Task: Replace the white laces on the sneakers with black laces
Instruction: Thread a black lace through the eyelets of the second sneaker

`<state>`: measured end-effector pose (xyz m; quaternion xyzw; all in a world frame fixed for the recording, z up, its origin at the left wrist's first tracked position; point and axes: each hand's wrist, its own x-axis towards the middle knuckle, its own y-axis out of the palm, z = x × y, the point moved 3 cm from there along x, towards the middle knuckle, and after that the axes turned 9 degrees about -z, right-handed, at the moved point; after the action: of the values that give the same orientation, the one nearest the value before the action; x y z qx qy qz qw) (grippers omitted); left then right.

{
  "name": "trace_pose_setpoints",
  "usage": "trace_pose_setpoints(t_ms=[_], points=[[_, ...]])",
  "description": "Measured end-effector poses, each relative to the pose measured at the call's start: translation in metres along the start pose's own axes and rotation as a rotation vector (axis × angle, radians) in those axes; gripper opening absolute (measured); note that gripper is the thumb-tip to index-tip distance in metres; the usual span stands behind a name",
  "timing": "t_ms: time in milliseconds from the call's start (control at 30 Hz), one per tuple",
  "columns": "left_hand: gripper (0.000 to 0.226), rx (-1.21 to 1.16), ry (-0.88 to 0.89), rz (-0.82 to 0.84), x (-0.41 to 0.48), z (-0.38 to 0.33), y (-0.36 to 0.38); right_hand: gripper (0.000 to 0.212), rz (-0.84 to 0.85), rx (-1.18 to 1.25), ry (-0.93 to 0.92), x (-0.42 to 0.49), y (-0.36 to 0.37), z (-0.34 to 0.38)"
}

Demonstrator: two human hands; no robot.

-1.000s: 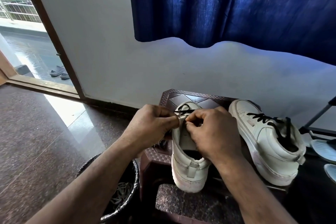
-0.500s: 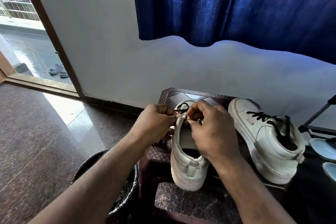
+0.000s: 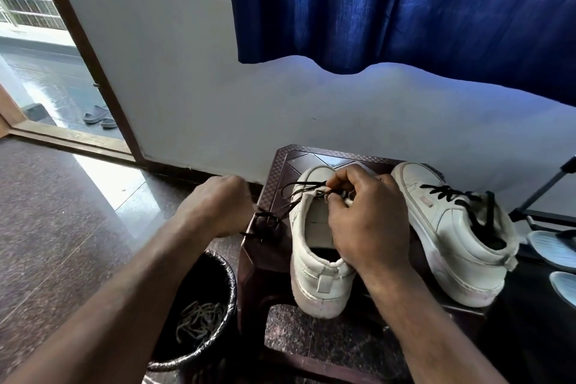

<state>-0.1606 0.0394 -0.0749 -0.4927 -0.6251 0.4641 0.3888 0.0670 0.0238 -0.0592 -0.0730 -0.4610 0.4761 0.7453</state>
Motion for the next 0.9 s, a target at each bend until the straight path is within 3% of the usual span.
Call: trace_pose_setpoints(t_ms=[133,233,433,567,633,700,833,900], points=[[0.007,-0.543,0.098,-0.107,-0.009,-0.030,-0.007,0.018,-0.008,0.037,0.000,0.001,0.000,0.002],[0.008,-0.650,0.173,-0.027,-0.013,-0.047,0.000,0.018,0.012,0.052,0.004,0.000,0.000,0.002],[0.016,-0.545,0.177,-0.053,-0.015,-0.056,0.001,0.018,0.023,0.070,0.003,0.001,0.000,0.003],[0.015,-0.044,0.107,-0.032,-0.009,-0.031,0.003,0.019,-0.029,0.085,0.001,0.001,-0.001,0.002],[0.008,0.062,0.065,-0.033,-0.008,-0.019,0.003,0.021,-0.075,0.105,-0.013,0.001,-0.004,0.002],[0.014,-0.049,0.110,-0.068,-0.005,-0.019,0.000,0.022,-0.092,0.149,-0.013,0.001,-0.005,0.001],[0.008,-0.592,0.182,-0.065,-0.013,-0.040,-0.008,0.024,-0.054,0.302,0.082,0.003,-0.004,-0.003],[0.007,-0.643,0.208,-0.053,-0.014,-0.048,-0.004,0.023,-0.034,0.365,0.123,0.004,-0.003,-0.005]])
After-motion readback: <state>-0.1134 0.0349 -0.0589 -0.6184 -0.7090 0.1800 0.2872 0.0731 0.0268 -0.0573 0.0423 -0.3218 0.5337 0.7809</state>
